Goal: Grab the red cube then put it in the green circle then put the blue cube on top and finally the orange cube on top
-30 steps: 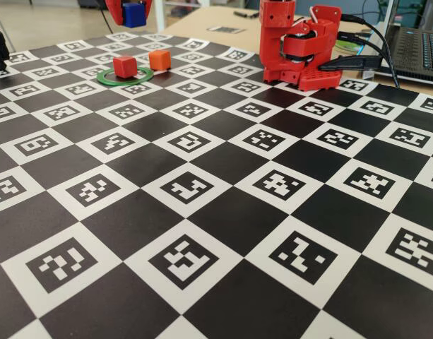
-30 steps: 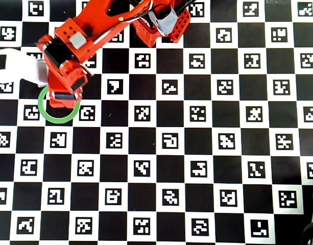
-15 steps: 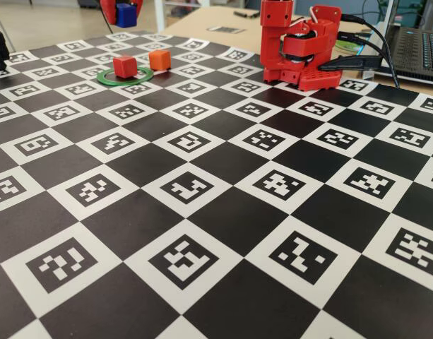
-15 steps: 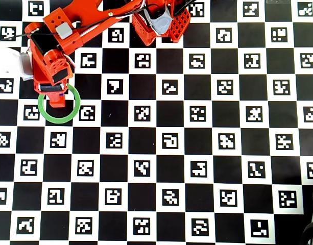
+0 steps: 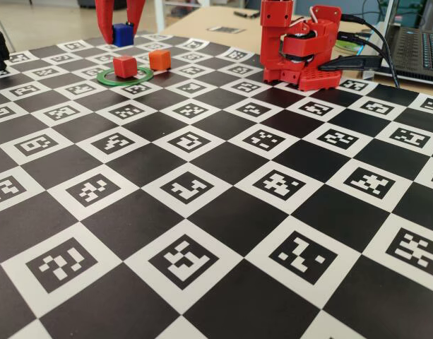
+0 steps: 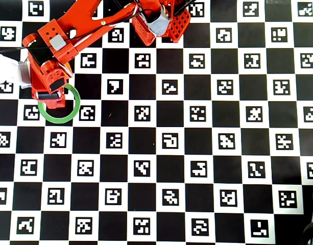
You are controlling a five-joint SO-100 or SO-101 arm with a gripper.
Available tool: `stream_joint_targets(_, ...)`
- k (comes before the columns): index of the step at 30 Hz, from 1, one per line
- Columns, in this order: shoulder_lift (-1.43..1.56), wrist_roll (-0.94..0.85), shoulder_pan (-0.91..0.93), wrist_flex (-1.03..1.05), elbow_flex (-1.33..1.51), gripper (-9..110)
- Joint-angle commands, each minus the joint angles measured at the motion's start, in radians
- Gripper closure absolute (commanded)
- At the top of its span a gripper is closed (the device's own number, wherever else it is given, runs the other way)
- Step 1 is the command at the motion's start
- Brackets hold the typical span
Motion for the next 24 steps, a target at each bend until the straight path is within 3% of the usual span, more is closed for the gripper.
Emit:
stream_joint_targets(1, 0.032, 0.005, 0.002, -0.026, -0.005, 94)
stream_joint_targets(21, 0.002, 0.028, 0.018, -0.100, 0.051, 94)
stream_joint_targets(24, 0.006, 0.012, 0.020, -0.081, 0.044, 77)
